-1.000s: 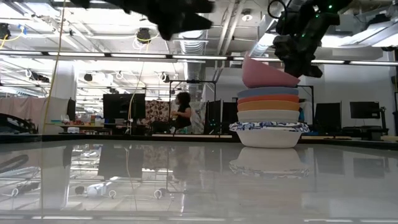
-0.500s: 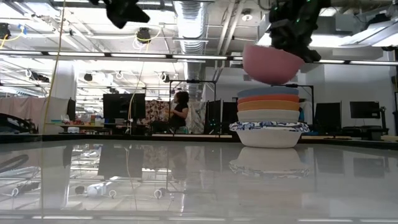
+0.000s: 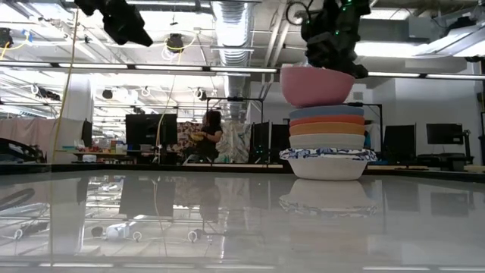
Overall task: Nest bowls inside each other
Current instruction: Stack the pink bowl on top of the blue bowl
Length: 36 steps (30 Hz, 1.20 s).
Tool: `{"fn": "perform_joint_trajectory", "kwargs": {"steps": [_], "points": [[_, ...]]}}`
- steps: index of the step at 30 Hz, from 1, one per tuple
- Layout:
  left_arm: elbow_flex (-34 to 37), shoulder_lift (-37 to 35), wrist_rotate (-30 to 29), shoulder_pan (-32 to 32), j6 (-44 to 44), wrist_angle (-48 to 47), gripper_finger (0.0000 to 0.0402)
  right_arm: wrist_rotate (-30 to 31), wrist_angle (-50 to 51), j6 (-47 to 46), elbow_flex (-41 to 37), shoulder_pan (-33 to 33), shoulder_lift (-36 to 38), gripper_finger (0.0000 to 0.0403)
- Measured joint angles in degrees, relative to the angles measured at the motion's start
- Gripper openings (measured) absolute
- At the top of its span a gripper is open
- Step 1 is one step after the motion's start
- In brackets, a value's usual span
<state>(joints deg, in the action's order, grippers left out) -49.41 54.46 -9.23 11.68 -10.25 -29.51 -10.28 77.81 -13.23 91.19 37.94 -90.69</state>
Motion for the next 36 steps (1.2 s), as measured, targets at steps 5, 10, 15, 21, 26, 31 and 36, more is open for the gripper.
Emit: {"fn": "perform_joint_trajectory", "kwargs": {"steps": [5, 10, 15, 21, 26, 31, 36], "points": [[0.0, 0.0, 0.0, 0.0, 0.0, -2.0, 0.0243, 3.4, 5.4, 0.3, 2.7, 0.1, -4.4, 0.0008], [0.0, 0.0, 0.4, 0.0, -1.1, -4.9, 0.0243, 4.2, 5.8, 1.5, 2.9, 0.0, -6.2, 0.0008], [0.0, 0.0, 0.5, 0.0, -1.6, -6.5, 0.0243, 4.4, 5.7, 2.2, 2.9, 0.2, -6.1, 0.0008], [0.0, 0.0, 0.4, 0.9, -2.1, -7.0, 0.0243, 5.8, 6.0, 2.2, 2.9, 0.9, -6.1, 0.0008], [0.0, 0.0, 0.3, 2.4, -2.9, -7.2, 0.0243, 6.1, 6.0, 2.2, 2.9, 0.8, -6.1, 0.0008], [0.0, 0.0, 0.3, 3.8, -3.1, -7.2, 0.0243, 6.1, 6.0, 2.2, 2.9, 0.8, -6.1, 0.0008], [0.0, 0.0, 0.2, 5.3, -4.2, -7.7, 0.0243, 6.4, 5.6, 2.2, 2.9, 0.7, -6.1, 0.0009]]}}
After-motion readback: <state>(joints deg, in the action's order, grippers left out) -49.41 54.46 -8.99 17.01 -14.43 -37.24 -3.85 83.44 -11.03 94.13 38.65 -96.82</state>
